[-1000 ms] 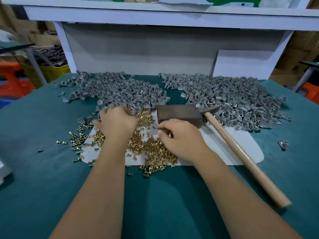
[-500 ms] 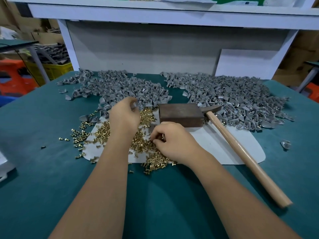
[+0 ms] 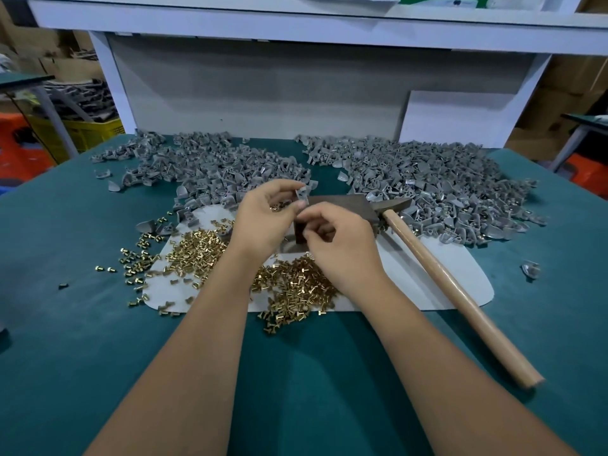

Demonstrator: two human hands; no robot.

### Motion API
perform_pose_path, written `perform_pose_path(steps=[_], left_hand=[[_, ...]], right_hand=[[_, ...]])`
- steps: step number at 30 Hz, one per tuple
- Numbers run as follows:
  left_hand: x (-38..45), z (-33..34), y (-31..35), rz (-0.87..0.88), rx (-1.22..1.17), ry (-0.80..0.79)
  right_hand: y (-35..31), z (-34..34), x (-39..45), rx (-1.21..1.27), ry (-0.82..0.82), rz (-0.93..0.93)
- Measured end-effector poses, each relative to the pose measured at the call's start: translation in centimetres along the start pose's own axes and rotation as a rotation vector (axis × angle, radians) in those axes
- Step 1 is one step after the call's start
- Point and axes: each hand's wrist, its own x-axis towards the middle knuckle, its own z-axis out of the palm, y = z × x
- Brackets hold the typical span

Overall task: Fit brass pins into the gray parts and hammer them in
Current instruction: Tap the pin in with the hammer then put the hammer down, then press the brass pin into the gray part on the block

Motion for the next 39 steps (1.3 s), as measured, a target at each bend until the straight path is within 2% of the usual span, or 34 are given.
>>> perform_pose_path(steps=[6, 10, 16, 21, 24, 27, 30, 35, 39], left_hand=[[-0.4, 2.3, -0.4, -0.044, 0.075, -0.088], [-0.4, 3.0, -0.6, -0.002, 0.287, -0.042], [-0.5, 3.1, -0.6, -0.013, 0.363, -0.014], [-0.5, 2.5, -0.3, -0.054, 0.274, 0.054], [-0.5, 2.1, 0.1, -0.023, 0.136, 0.048], [-0.6, 2.1, 0.2, -0.013, 0.132, 0.021], [-0.5, 2.4, -0.1, 0.026, 0.164, 0.003], [-0.1, 3.0, -0.7, 0.049, 0.164, -0.001], [0.2, 3.1, -0.8, 0.025, 0.163, 0.01]], right_hand=[[0.6, -1.4, 0.7, 0.086, 0.227, 0.113], [1.2, -1.8, 0.9, 0.117, 0.259, 0.165], [1.6, -2.0, 1.0, 0.149, 0.281, 0.184], [1.9, -2.1, 1.1, 0.162, 0.296, 0.207], [2.1, -2.2, 1.2, 0.189, 0.308, 0.215], [2.1, -2.3, 1.4, 0.189, 0.316, 0.199], [1.8, -2.5, 2.5, 0.187, 0.298, 0.186], [1.8, -2.0, 4.5, 0.131, 0.126, 0.172], [2.3, -1.3, 4.8, 0.074, 0.063, 0.177]])
